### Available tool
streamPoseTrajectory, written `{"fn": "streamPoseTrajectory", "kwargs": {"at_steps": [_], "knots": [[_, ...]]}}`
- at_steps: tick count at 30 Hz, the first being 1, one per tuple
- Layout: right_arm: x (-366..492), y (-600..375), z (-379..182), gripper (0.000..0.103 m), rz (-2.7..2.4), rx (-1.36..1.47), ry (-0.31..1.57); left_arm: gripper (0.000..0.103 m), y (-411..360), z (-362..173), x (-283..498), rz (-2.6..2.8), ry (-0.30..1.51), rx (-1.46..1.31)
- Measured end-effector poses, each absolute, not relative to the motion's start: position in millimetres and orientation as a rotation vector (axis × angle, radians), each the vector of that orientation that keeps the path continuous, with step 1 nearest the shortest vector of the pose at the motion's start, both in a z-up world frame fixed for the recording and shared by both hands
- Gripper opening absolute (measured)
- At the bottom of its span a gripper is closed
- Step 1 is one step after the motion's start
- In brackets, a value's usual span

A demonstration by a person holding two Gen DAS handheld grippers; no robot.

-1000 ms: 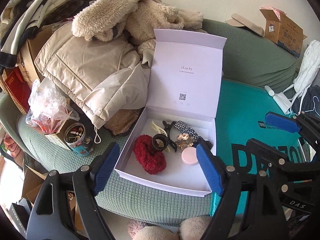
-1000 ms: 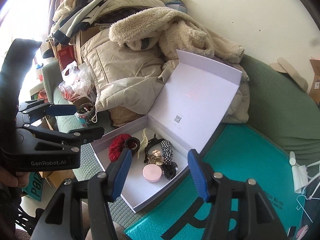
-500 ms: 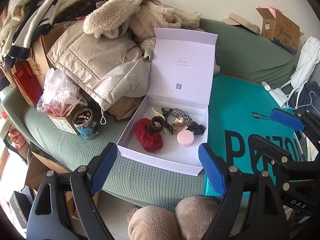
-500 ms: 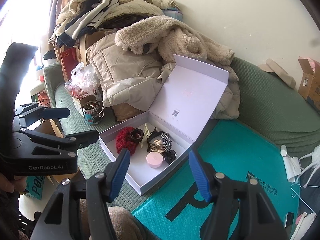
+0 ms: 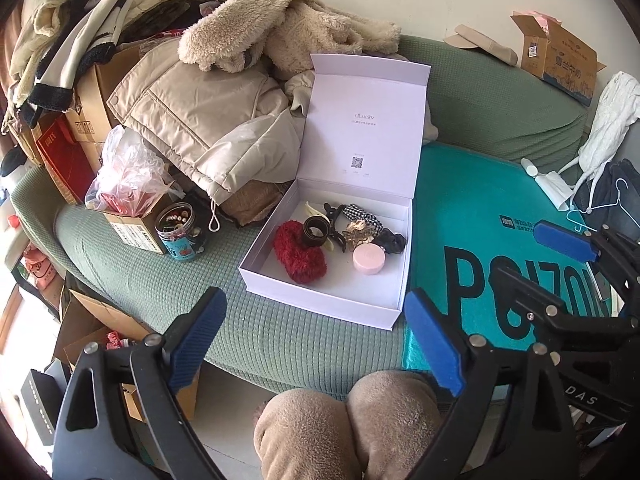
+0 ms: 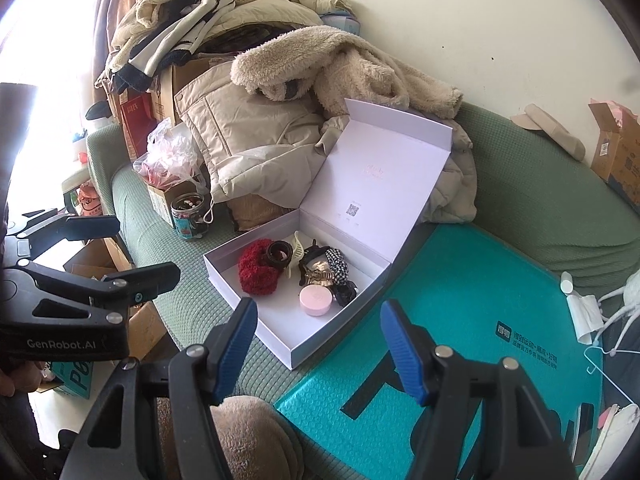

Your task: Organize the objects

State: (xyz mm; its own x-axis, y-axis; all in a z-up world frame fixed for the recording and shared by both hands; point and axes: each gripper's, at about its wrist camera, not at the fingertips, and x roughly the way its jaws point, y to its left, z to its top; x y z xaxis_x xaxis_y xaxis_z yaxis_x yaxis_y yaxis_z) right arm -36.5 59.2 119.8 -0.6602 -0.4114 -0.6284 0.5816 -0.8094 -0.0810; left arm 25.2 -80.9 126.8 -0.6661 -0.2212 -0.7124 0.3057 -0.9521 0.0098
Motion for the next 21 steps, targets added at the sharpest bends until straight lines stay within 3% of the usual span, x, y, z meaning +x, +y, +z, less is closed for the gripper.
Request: {"fn": "streamPoseTrajectory", "kwargs": {"at_steps": [21], "knots": [[-29.0, 64.6, 121.5, 0.065, -2.429, 0.831, 0.379, 0.096, -85.5, 119.8, 30.8, -2.605, 0.168, 1.12]]}}
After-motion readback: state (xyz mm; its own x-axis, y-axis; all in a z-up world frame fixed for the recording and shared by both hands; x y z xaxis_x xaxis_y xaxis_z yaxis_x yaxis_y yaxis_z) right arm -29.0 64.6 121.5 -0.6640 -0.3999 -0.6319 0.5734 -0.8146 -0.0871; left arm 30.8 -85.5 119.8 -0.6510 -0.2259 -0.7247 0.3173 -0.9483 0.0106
